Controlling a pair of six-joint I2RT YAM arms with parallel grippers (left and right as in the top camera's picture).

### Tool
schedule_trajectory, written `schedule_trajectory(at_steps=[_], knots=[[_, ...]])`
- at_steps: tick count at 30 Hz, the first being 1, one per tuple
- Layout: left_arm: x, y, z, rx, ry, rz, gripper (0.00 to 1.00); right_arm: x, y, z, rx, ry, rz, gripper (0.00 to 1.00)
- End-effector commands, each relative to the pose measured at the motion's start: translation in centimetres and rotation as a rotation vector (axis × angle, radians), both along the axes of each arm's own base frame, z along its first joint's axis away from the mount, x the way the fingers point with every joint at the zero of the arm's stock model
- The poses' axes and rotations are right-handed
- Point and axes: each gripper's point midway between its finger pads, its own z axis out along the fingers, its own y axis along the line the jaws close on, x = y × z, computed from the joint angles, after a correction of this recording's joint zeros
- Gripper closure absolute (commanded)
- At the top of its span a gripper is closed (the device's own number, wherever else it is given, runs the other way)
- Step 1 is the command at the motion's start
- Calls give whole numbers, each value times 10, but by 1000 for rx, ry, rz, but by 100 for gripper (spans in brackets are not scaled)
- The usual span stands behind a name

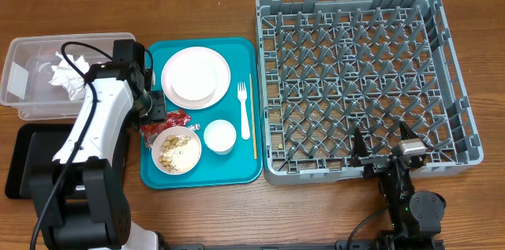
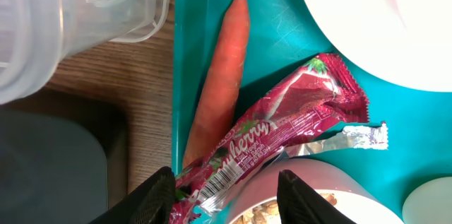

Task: Sort waste into correct bins and load items into the dishwasher
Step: 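Lower the left gripper onto the red snack wrapper and grasp it, then lift the red wrapper and release it into the clear bin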

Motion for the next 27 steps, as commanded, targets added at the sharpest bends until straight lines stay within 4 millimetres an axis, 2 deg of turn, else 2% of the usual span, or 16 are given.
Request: schedule_trajectory(at_steps=[1,10,18,23,27], knots=[[-2,-1,0,-1,-4,-13,51,0,-1,-2,3,-5,-6,0],[-5,-1,-9,1,0,-13,52,0,-1,-2,3,-5,-6,0],[-9,3,-11,21,15,-11,66,0,-1,-2,3,-5,-6,0],[-10,2,-12,21,18,-11,83,0,-1,-2,3,-5,-6,0],[-11,2,-12,20,23,-11,89,0,-1,-2,3,-5,-6,0]])
